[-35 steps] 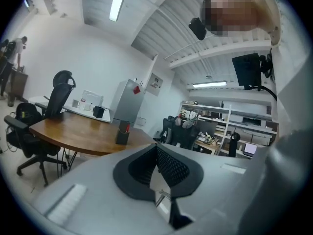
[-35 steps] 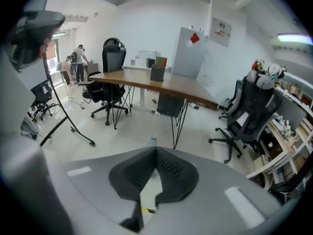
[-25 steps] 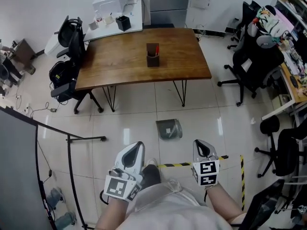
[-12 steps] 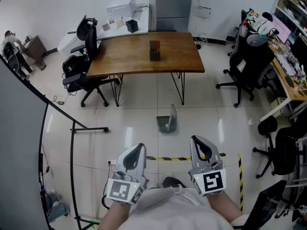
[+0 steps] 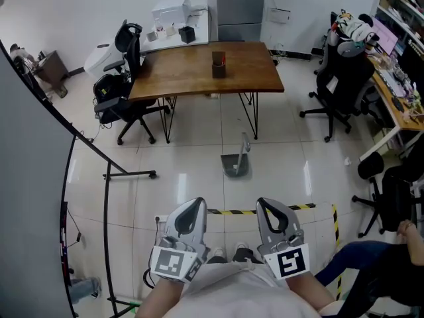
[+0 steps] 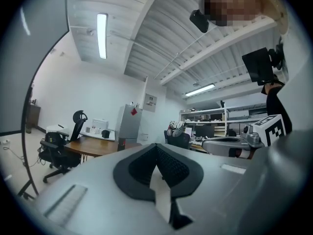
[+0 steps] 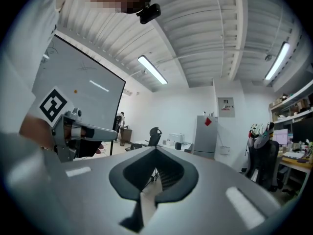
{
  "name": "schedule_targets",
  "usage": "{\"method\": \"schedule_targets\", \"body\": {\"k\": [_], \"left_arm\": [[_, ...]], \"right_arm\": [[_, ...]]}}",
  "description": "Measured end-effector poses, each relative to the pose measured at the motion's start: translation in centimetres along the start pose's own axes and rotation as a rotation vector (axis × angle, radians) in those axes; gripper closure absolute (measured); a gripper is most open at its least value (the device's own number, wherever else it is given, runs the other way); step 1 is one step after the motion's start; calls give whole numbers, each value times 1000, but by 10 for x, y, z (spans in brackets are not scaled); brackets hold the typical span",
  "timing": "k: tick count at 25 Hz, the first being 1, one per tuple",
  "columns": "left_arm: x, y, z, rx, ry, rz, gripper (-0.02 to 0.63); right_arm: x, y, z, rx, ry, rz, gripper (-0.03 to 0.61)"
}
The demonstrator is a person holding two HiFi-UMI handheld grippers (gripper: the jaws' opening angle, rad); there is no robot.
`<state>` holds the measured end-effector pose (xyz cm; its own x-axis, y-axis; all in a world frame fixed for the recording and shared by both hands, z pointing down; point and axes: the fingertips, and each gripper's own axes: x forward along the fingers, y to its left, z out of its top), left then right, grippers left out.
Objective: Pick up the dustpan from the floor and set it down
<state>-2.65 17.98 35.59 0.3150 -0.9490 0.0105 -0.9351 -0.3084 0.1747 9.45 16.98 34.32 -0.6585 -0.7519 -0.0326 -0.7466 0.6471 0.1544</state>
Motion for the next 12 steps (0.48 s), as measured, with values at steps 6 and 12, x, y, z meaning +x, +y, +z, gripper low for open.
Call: {"method": "schedule_targets", "body": {"k": [6,12], "left_arm": [[-3,-19,6,-26,-38,4,600],[3,-28,7,-22,-44,3,600]], "right_arm": [[-11,5,-8,-16,31,51,577],[-11,-10,2,30,18,51,577]]}}
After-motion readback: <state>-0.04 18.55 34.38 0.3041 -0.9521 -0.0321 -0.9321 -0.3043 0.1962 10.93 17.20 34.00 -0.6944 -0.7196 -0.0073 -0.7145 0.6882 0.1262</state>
